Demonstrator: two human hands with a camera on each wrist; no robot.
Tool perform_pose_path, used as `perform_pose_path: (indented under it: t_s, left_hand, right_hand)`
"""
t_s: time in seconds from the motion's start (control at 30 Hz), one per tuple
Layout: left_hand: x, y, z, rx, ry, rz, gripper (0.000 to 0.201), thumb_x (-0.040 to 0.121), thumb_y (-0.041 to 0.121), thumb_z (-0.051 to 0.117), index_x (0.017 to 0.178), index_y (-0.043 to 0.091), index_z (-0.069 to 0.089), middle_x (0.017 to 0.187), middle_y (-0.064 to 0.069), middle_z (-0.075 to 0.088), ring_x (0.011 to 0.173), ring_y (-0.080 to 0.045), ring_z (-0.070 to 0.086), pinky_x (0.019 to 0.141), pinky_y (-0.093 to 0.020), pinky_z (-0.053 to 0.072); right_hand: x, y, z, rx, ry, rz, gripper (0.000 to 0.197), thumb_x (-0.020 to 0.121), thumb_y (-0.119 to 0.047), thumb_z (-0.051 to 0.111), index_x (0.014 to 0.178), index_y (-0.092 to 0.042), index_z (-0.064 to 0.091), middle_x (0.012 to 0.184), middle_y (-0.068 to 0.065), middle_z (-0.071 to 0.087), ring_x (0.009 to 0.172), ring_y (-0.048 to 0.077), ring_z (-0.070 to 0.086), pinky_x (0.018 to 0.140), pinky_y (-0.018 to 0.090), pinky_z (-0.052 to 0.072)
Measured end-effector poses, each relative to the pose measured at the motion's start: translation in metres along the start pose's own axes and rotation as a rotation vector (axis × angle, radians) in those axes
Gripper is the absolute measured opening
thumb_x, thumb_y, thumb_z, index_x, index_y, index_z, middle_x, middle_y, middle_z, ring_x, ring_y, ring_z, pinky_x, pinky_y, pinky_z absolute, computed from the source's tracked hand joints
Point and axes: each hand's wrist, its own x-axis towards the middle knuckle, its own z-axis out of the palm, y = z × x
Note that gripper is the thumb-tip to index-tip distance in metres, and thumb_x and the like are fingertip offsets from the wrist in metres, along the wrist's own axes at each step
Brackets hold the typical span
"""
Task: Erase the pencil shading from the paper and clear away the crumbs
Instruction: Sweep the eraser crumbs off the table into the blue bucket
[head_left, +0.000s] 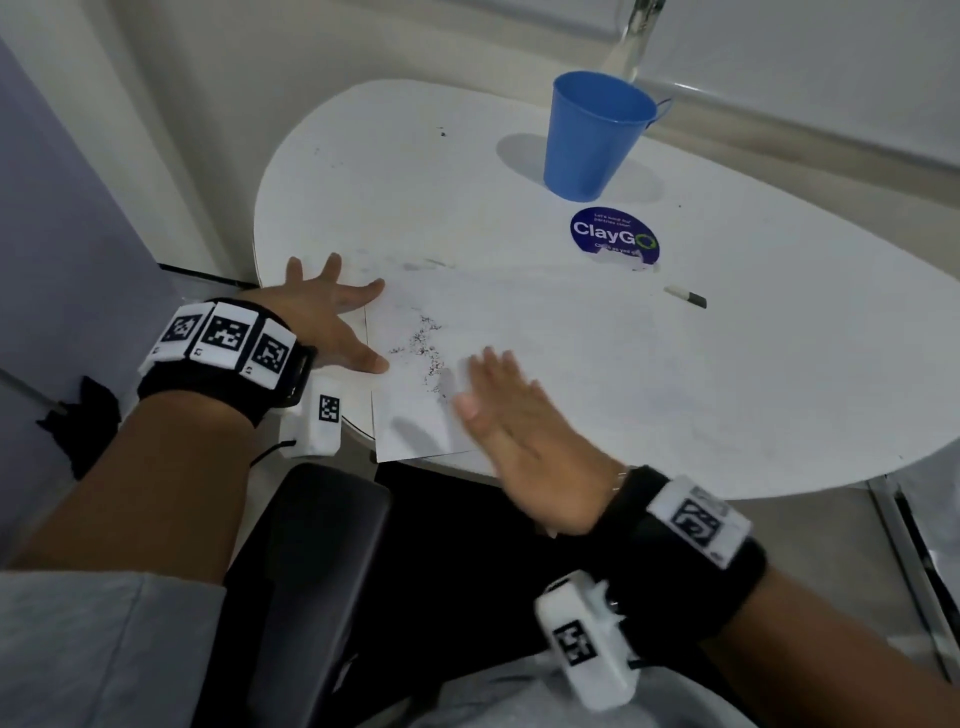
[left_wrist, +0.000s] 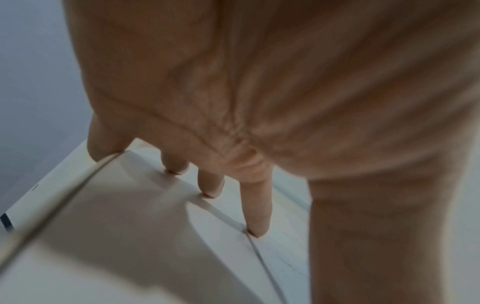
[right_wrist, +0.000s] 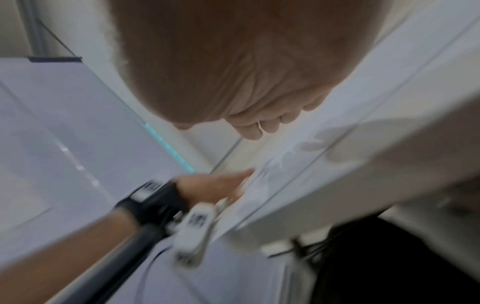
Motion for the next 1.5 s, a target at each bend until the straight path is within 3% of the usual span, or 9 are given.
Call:
perform_pose_path:
  t_s: [0.17, 0.27, 0.43, 0.67, 0.8, 1.07, 1.23, 1.33, 1.5]
  left_hand:
    - [0.001, 0.0, -0.001, 0.009, -0.024, -0.006, 0.118, 0.065, 0.066, 0.081, 0.153, 0.058, 0.003, 0.165, 0.01, -0.022, 0.15, -0.025, -0.029, 0.122, -0.061, 0.0]
    - [0.001, 0.001, -0.002, -0.019, -0.026, -0.002, 0.118, 0.066, 0.063, 0.083, 0.154, 0.057, 0.004, 0.165, 0.01, -0.022, 0.149, -0.025, -0.03, 0.123, -0.06, -0.001]
    - [0.002, -0.001, 0.001, -0.032, -0.011, -0.002, 0.117, 0.066, 0.062, 0.084, 0.153, 0.058, 0.006, 0.165, 0.012, -0.022, 0.149, -0.023, -0.031, 0.122, -0.061, -0.002]
    - [0.002, 0.0, 0.0, -0.03, -0.018, -0.007, 0.115, 0.068, 0.061, 0.083, 0.153, 0.059, 0.005, 0.165, 0.012, -0.023, 0.149, -0.023, -0.031, 0.123, -0.06, 0.001]
    - [0.0, 0.0, 0.003, 0.007, 0.009, -0.001, 0.114, 0.069, 0.065, 0.081, 0.153, 0.059, 0.004, 0.166, 0.01, -0.022, 0.15, -0.024, -0.029, 0.123, -0.059, 0.002]
    - [-0.005, 0.004, -0.001, 0.004, -0.011, -0.007, 0.112, 0.072, 0.063, 0.08, 0.153, 0.058, 0.003, 0.165, 0.012, -0.024, 0.15, -0.024, -0.03, 0.124, -0.057, 0.004]
    - [-0.007, 0.005, -0.002, 0.005, 0.003, -0.009, 0.106, 0.079, 0.054, 0.079, 0.154, 0.057, 0.004, 0.166, 0.01, -0.022, 0.15, -0.025, -0.029, 0.124, -0.057, 0.008]
    - [-0.01, 0.005, -0.002, -0.022, -0.01, -0.005, 0.11, 0.074, 0.059, 0.081, 0.154, 0.057, 0.005, 0.165, 0.013, -0.022, 0.15, -0.022, -0.03, 0.124, -0.056, 0.004]
    - [-0.013, 0.007, -0.002, 0.011, 0.005, -0.01, 0.11, 0.074, 0.064, 0.078, 0.154, 0.057, 0.002, 0.165, 0.012, -0.022, 0.15, -0.023, -0.028, 0.124, -0.057, 0.002]
  right_hand:
    - [-0.018, 0.037, -0.008, -0.224, -0.007, 0.236, 0.096, 0.081, -0.074, 0.003, 0.157, -0.016, -0.009, 0.163, 0.001, -0.021, 0.147, 0.01, -0.025, 0.118, 0.031, -0.012]
    - [0.007, 0.013, 0.021, -0.326, -0.055, 0.059, 0.072, 0.101, -0.055, 0.013, 0.157, -0.014, -0.009, 0.163, 0.004, -0.021, 0.147, 0.013, -0.025, 0.118, 0.032, -0.015]
    - [0.023, -0.009, 0.01, -0.38, -0.077, -0.149, 0.066, 0.105, -0.046, 0.017, 0.155, -0.018, -0.015, 0.161, -0.004, -0.025, 0.145, 0.007, -0.028, 0.119, 0.029, -0.015]
    - [-0.003, 0.013, 0.018, -0.663, -0.224, -0.166, 0.084, 0.088, -0.066, -0.005, 0.155, -0.017, -0.018, 0.159, -0.002, -0.029, 0.145, 0.01, -0.031, 0.123, 0.035, -0.01]
    - [0.041, -0.013, 0.019, -0.574, -0.168, -0.249, 0.075, 0.098, -0.061, 0.008, 0.156, -0.018, -0.014, 0.162, -0.002, -0.023, 0.147, 0.009, -0.025, 0.123, 0.036, -0.008]
    - [0.018, 0.003, 0.027, -0.73, -0.198, -0.395, 0.083, 0.092, -0.064, 0.007, 0.157, -0.016, -0.01, 0.163, 0.001, -0.02, 0.148, 0.012, -0.024, 0.123, 0.037, -0.007]
    - [0.046, -0.019, 0.005, -0.719, -0.102, -0.4, 0.085, 0.092, -0.069, 0.01, 0.156, -0.018, -0.014, 0.161, -0.002, -0.023, 0.147, 0.01, -0.025, 0.123, 0.037, -0.01]
    - [0.018, -0.009, 0.015, -0.705, -0.189, -0.465, 0.079, 0.098, -0.065, 0.017, 0.156, -0.02, -0.013, 0.161, -0.004, -0.022, 0.147, 0.008, -0.024, 0.122, 0.036, -0.014]
    - [0.042, -0.001, 0.008, -0.721, -0.173, -0.39, 0.082, 0.093, -0.068, 0.007, 0.156, -0.02, -0.014, 0.161, -0.003, -0.022, 0.147, 0.009, -0.024, 0.123, 0.04, -0.008]
